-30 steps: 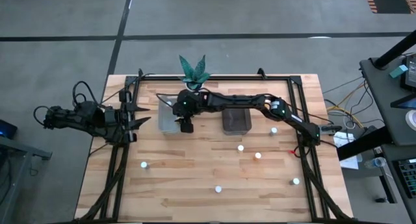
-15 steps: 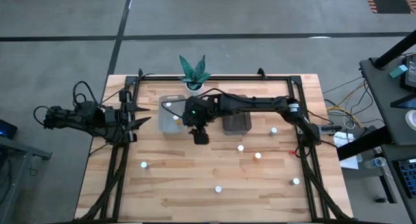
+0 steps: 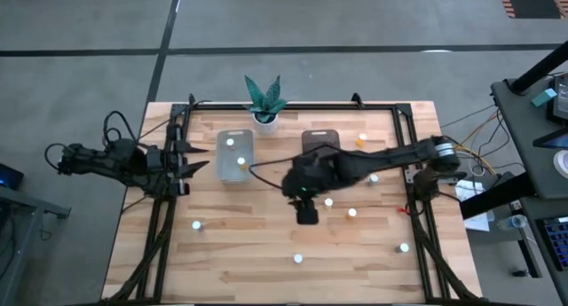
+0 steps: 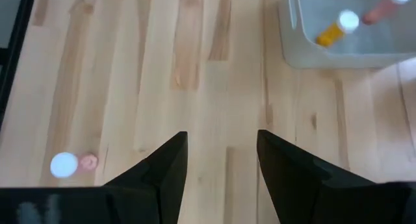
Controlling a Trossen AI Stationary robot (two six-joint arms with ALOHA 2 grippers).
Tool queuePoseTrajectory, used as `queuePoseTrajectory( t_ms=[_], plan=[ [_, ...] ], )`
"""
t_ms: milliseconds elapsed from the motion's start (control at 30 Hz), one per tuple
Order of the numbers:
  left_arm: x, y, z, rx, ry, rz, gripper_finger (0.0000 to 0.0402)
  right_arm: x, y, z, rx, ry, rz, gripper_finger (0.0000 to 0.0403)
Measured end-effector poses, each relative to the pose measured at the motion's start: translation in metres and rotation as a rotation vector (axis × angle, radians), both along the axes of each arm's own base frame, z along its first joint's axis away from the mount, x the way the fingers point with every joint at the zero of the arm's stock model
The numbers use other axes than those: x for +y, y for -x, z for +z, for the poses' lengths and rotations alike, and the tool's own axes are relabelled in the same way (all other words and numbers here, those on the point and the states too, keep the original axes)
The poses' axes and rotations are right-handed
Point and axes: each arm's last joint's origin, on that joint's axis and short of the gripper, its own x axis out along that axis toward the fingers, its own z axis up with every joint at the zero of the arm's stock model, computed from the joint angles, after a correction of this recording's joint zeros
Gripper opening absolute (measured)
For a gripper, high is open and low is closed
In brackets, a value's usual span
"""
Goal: Pick and place medicine bottles into bin by pill shape (circle, oval)
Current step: Put the top blue capsule bottle into the black bin
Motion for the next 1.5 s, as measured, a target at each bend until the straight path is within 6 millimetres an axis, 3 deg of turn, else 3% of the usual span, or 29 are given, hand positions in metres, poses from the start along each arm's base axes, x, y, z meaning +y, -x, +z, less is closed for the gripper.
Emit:
queuePoseTrajectory(
  t_ms=[300, 533, 867, 1233, 1500],
  plan=[
    [-0.003, -0.014, 0.007, -0.074, 0.039, -0.006, 0.0106, 0.015, 0.055, -0.018, -0.148, -0.029, -0.011, 0.0175],
    [-0.007, -0.033, 0.007, -0.106, 0.045, -0.009, 0.0106, 0.007, 0.091, -0.031, -0.311, -0.029, 0.031, 0.0175],
    [-0.016, -0.077, -0.001, -0.052, 0.110, -0.030, 0.0106, -0.005, 0.134, -0.040, -0.531, 0.005, 0.073, 0.0175],
    [-0.028, -0.134, -0.005, 0.065, 0.183, -0.044, 0.0106, -0.023, 0.159, -0.046, -0.744, 0.105, 0.094, 0.0176],
    [-0.034, -0.166, 0.001, 0.268, 0.188, -0.028, 0.0106, -0.050, 0.168, -0.050, -0.759, 0.064, -0.071, 0.0176]
  ],
)
